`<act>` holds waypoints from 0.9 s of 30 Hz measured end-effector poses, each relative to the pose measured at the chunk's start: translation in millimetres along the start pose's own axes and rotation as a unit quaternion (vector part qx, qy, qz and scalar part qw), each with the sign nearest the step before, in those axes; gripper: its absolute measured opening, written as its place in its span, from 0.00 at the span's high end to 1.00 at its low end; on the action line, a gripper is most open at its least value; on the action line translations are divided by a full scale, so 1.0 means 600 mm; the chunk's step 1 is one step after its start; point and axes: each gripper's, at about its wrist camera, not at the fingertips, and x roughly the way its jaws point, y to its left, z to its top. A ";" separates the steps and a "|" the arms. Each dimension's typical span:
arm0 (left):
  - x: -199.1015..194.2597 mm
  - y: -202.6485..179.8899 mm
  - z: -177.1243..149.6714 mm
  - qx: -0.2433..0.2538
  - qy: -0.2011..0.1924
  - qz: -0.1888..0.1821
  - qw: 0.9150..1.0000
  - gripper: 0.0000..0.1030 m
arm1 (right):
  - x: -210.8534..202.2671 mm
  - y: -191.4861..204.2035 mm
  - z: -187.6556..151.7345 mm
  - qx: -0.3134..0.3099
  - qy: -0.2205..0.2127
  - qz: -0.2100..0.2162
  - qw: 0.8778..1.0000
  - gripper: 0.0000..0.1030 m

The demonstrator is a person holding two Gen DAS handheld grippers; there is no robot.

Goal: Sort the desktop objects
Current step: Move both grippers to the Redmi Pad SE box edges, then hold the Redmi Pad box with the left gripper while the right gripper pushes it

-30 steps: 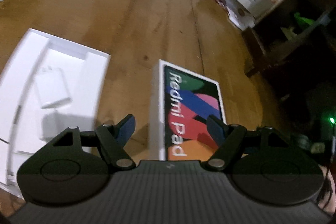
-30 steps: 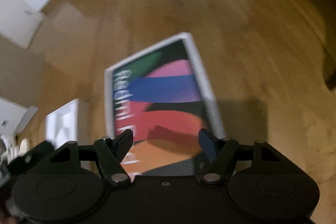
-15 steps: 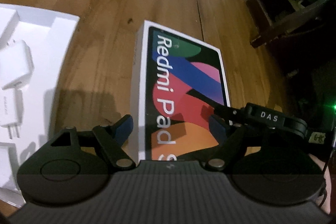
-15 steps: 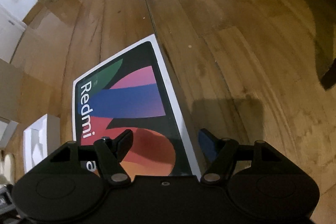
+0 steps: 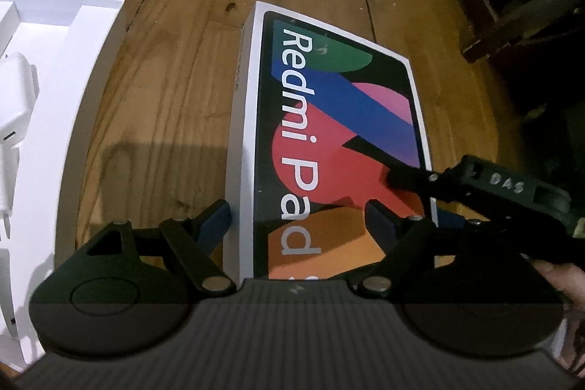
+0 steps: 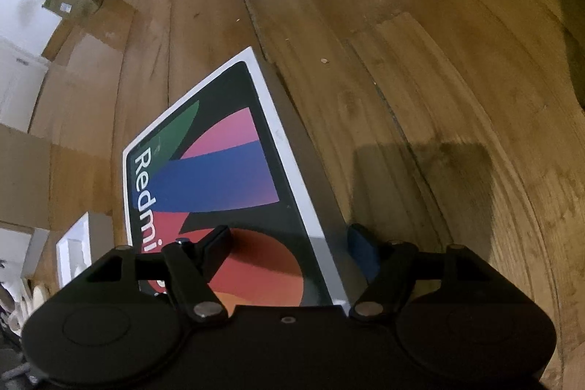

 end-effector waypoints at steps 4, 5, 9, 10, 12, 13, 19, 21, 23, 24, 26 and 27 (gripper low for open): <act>0.008 0.002 -0.002 -0.002 0.001 0.011 1.000 0.22 | 0.009 0.002 -0.001 0.008 0.009 0.006 1.000 0.20; 0.010 0.004 -0.003 -0.004 0.002 0.012 1.000 0.22 | 0.013 0.005 -0.002 0.005 0.013 0.004 1.000 0.18; 0.015 0.010 -0.005 -0.013 0.006 0.014 1.000 0.20 | 0.023 0.027 -0.010 -0.024 0.019 -0.007 1.000 0.13; 0.015 0.013 -0.005 -0.015 0.006 0.012 1.000 0.20 | 0.025 0.031 -0.012 -0.028 0.020 -0.008 0.999 0.12; 0.018 0.017 -0.005 -0.020 0.006 0.007 1.000 0.19 | 0.027 0.037 -0.014 -0.034 0.021 -0.010 0.999 0.10; 0.019 0.018 -0.005 -0.021 0.006 0.005 1.000 0.19 | 0.028 0.039 -0.014 -0.035 0.020 -0.011 0.999 0.10; 0.022 0.013 -0.008 -0.006 0.006 0.006 1.000 0.18 | 0.028 0.044 -0.013 -0.038 0.018 -0.012 0.999 0.10; 0.023 0.012 -0.008 -0.003 0.006 0.005 1.000 0.18 | 0.032 0.043 -0.015 -0.039 0.017 -0.011 0.999 0.10; 0.024 0.010 -0.007 0.000 0.008 0.006 1.000 0.18 | 0.032 0.043 -0.014 -0.041 0.017 -0.011 0.999 0.10; 0.025 0.009 -0.006 0.001 0.009 0.007 1.000 0.18 | 0.031 0.041 -0.014 -0.042 0.017 -0.011 0.999 0.10; 0.025 0.007 -0.005 0.001 0.010 0.010 1.000 0.18 | 0.030 0.038 -0.013 -0.042 0.017 -0.012 0.999 0.10; 0.025 0.006 -0.005 0.002 0.010 0.010 1.000 0.17 | 0.029 0.037 -0.012 -0.042 0.017 -0.012 0.999 0.10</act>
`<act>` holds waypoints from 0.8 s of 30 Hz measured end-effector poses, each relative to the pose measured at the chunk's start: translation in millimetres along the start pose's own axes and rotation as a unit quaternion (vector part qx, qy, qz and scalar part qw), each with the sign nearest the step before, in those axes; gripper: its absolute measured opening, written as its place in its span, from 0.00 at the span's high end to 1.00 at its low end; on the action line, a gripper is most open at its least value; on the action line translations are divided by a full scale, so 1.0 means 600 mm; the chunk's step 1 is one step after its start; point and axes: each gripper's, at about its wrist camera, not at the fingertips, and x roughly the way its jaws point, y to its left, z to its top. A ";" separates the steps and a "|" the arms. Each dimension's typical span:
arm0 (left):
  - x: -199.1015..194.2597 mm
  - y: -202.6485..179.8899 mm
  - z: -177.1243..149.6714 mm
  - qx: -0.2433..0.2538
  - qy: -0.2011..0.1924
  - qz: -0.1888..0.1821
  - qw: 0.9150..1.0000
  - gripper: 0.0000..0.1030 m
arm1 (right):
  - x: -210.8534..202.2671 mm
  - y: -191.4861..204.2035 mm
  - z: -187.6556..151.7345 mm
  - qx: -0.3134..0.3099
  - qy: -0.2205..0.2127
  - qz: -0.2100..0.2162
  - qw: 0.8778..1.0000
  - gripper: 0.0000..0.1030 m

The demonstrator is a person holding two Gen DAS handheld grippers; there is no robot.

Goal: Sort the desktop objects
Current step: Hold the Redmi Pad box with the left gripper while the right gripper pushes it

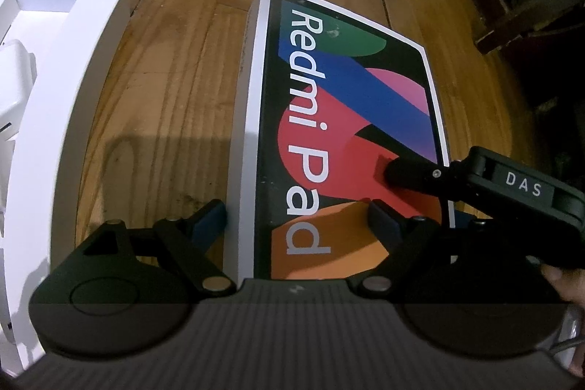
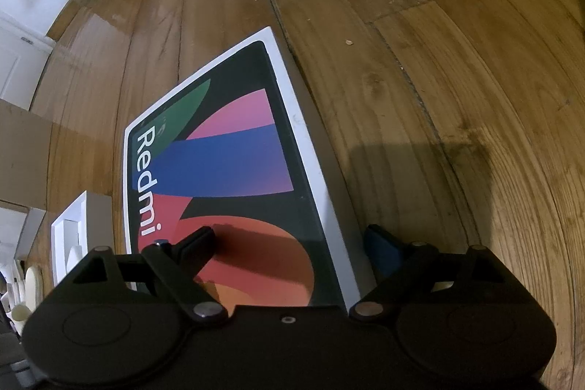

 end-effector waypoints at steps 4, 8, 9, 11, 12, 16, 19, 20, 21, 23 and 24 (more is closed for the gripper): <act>0.000 0.000 -0.002 -0.001 -0.003 0.000 1.000 0.17 | -0.001 -0.001 -0.001 -0.001 -0.001 0.000 1.000 0.10; 0.000 0.002 -0.003 -0.002 -0.005 -0.002 1.000 0.17 | 0.001 0.001 0.000 -0.001 -0.001 0.000 1.000 0.10; 0.001 0.002 -0.004 -0.001 -0.006 -0.003 1.000 0.17 | 0.001 0.001 -0.001 -0.001 -0.001 0.000 1.000 0.10; 0.002 0.001 -0.005 0.001 -0.007 -0.002 1.000 0.17 | 0.000 0.000 -0.001 -0.001 -0.001 0.000 1.000 0.10; 0.001 0.001 -0.005 0.002 -0.007 -0.002 1.000 0.16 | 0.000 0.000 -0.001 -0.002 -0.001 0.000 1.000 0.10; 0.002 0.000 -0.005 0.005 -0.008 -0.002 1.000 0.16 | -0.001 0.000 -0.002 -0.006 -0.001 0.000 1.000 0.09; 0.003 -0.003 -0.006 0.010 -0.011 -0.002 1.000 0.16 | -0.003 -0.001 -0.003 -0.007 -0.001 -0.001 1.000 0.09; 0.003 -0.003 -0.006 0.011 -0.011 -0.002 1.000 0.16 | -0.004 -0.001 -0.003 -0.007 -0.001 -0.001 1.000 0.09; 0.003 -0.003 -0.006 0.012 -0.011 -0.003 1.000 0.16 | -0.004 -0.001 -0.003 -0.008 -0.001 -0.001 1.000 0.09; 0.003 -0.003 -0.005 0.012 -0.011 -0.003 1.000 0.16 | -0.005 -0.001 -0.004 -0.008 -0.001 -0.001 1.000 0.08; 0.003 -0.004 -0.006 0.012 -0.011 -0.003 1.000 0.16 | -0.005 -0.001 -0.004 -0.009 -0.001 -0.001 1.000 0.08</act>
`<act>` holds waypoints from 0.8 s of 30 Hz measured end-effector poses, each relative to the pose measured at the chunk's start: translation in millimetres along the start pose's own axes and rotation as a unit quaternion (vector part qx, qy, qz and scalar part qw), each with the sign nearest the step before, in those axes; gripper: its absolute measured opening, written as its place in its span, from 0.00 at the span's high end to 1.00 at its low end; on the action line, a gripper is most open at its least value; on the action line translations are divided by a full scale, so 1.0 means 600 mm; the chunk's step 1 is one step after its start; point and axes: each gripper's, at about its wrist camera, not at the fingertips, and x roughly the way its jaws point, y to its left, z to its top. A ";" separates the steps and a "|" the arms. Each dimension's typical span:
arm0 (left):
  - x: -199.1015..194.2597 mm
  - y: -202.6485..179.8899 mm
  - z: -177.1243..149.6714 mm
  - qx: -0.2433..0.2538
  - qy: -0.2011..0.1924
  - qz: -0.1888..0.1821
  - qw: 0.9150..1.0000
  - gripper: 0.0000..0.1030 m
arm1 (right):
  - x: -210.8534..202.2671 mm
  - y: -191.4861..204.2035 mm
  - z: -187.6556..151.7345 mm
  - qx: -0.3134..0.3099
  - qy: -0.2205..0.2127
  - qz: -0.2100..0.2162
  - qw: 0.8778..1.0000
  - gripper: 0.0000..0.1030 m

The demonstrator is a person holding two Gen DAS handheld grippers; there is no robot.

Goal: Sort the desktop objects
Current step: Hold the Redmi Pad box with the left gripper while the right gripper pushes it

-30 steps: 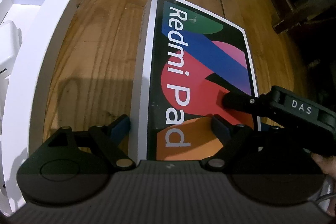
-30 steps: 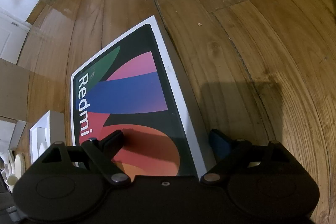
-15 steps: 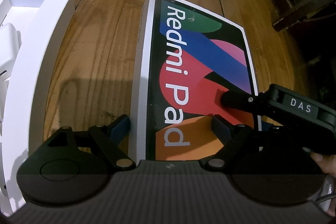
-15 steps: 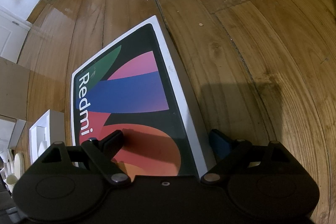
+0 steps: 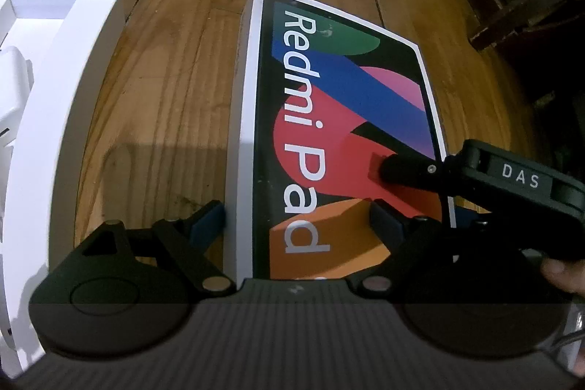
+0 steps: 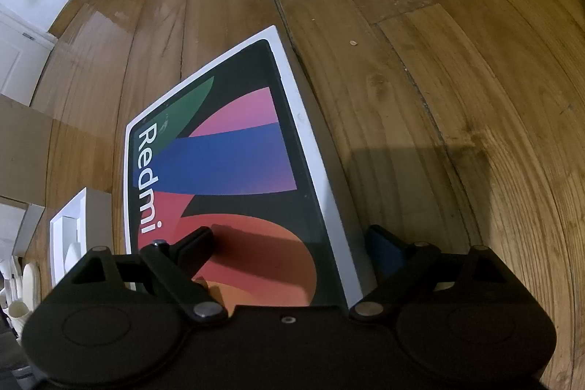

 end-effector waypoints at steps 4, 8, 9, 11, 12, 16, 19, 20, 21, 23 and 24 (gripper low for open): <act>0.001 -0.003 -0.002 0.019 0.005 -0.001 1.000 0.09 | 0.000 0.001 -0.001 -0.008 0.001 -0.001 1.000 0.06; 0.007 -0.022 -0.009 0.048 0.003 0.009 0.999 0.00 | -0.001 0.001 -0.001 -0.012 0.001 -0.003 1.000 0.05; 0.007 -0.024 -0.010 0.049 0.000 0.011 0.999 0.00 | -0.002 0.001 -0.001 -0.014 0.001 -0.003 1.000 0.05; 0.005 -0.026 -0.012 0.047 -0.001 0.011 0.999 0.00 | -0.003 0.000 -0.001 -0.015 0.001 -0.003 1.000 0.05; 0.004 -0.026 -0.012 0.048 -0.001 0.011 0.999 0.00 | -0.003 -0.001 -0.001 -0.016 0.001 -0.003 1.000 0.05; 0.000 -0.029 -0.015 0.050 -0.003 0.010 0.999 0.00 | -0.004 -0.001 -0.002 -0.016 0.000 -0.004 1.000 0.05; 0.001 -0.029 -0.013 0.051 -0.003 0.011 0.999 0.01 | -0.005 0.000 -0.003 -0.017 -0.002 -0.004 1.000 0.05; 0.000 -0.029 -0.013 0.051 -0.003 0.011 0.999 0.01 | -0.004 0.001 -0.004 -0.017 -0.003 -0.004 1.000 0.05; 0.000 -0.030 -0.013 0.053 -0.004 0.011 0.999 0.01 | -0.003 0.002 -0.005 -0.017 -0.003 -0.004 1.000 0.06; -0.001 -0.030 -0.016 0.057 -0.009 0.010 0.998 0.01 | -0.002 0.005 -0.007 -0.016 -0.006 -0.002 1.000 0.08; -0.001 -0.027 -0.016 0.055 -0.010 0.011 0.998 0.01 | -0.003 0.004 -0.007 -0.013 -0.010 0.001 1.000 0.11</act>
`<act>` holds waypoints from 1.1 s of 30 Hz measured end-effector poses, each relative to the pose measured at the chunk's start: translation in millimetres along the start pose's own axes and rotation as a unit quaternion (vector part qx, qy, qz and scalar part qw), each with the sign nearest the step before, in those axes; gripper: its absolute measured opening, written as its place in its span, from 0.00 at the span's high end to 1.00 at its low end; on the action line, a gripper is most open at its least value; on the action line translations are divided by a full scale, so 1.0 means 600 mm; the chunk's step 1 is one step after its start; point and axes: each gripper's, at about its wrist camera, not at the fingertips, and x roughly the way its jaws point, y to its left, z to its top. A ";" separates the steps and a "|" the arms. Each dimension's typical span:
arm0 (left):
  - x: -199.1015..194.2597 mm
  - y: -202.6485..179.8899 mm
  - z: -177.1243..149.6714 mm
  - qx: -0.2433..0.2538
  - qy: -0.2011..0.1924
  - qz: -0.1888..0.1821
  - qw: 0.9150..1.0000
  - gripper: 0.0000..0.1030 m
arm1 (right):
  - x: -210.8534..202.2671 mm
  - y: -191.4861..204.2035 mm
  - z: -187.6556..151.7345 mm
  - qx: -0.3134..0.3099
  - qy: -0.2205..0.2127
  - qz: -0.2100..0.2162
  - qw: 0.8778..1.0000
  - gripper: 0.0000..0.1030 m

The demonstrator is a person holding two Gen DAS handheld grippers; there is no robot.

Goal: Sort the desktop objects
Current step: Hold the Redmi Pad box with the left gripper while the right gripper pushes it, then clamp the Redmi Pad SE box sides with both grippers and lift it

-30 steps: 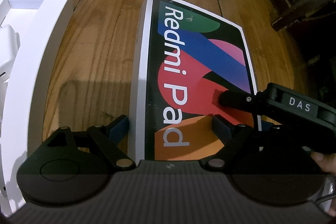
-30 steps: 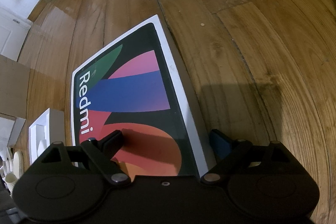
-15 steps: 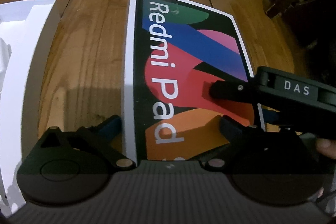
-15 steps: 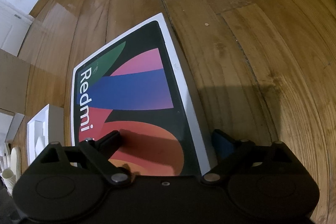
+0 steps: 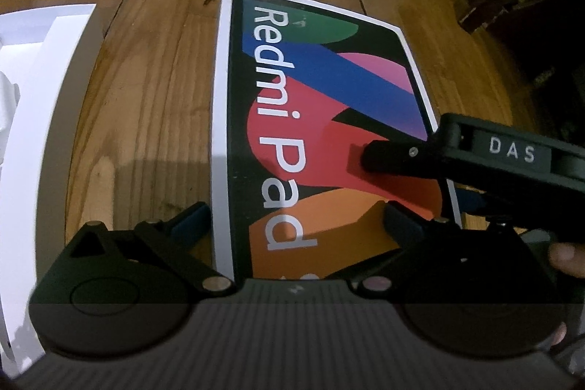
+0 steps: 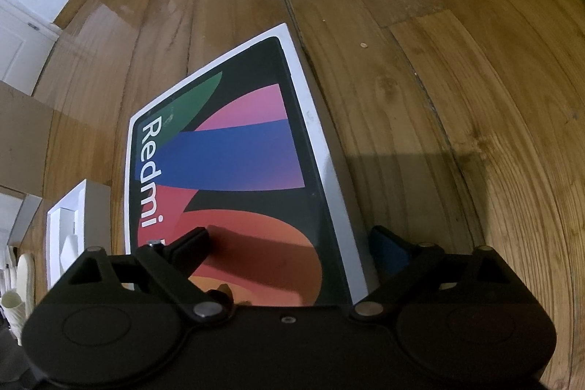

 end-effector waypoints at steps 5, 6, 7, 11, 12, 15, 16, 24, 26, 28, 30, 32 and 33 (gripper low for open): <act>-0.017 0.004 0.003 -0.007 -0.011 -0.004 1.000 0.01 | -0.018 -0.008 -0.001 0.009 -0.036 0.022 0.999 0.24; -0.021 0.003 0.004 -0.005 -0.013 -0.001 1.000 0.01 | -0.019 -0.007 -0.002 0.005 -0.038 0.024 0.999 0.24; -0.025 0.003 0.006 -0.002 -0.015 0.002 1.000 0.01 | -0.020 -0.006 -0.003 0.002 -0.039 0.027 0.999 0.24; -0.039 0.005 0.013 0.000 -0.026 0.008 1.000 0.01 | -0.028 -0.009 -0.006 0.004 -0.045 0.047 0.998 0.27; -0.043 0.008 0.015 -0.003 -0.026 0.008 1.000 0.01 | -0.031 -0.011 -0.007 0.005 -0.048 0.052 0.998 0.28; -0.054 0.011 0.019 0.000 -0.028 0.019 0.999 0.01 | -0.032 -0.007 -0.007 -0.004 -0.046 0.065 0.997 0.29; -0.058 0.011 0.020 0.002 -0.029 0.022 0.999 0.01 | -0.031 -0.005 -0.007 -0.007 -0.043 0.070 0.997 0.29; -0.108 0.021 0.029 0.009 -0.040 0.015 0.999 0.01 | -0.050 0.004 -0.012 -0.020 -0.057 0.126 0.990 0.29; -0.118 0.019 0.031 0.015 -0.045 0.019 0.999 0.01 | -0.053 0.007 -0.012 -0.028 -0.054 0.137 0.989 0.29; -0.124 0.019 0.032 0.017 -0.047 0.022 0.999 0.01 | -0.055 0.009 -0.012 -0.031 -0.049 0.150 0.987 0.29; -0.127 0.023 0.030 0.015 -0.044 0.025 0.999 0.01 | -0.054 0.008 -0.012 -0.025 -0.043 0.161 0.986 0.29; -0.127 0.027 0.027 0.012 -0.040 0.027 0.999 0.01 | -0.049 0.010 -0.011 -0.026 -0.032 0.164 0.986 0.29; -0.125 0.028 0.026 0.010 -0.039 0.029 0.999 0.01 | -0.046 0.012 -0.011 -0.030 -0.027 0.162 0.986 0.29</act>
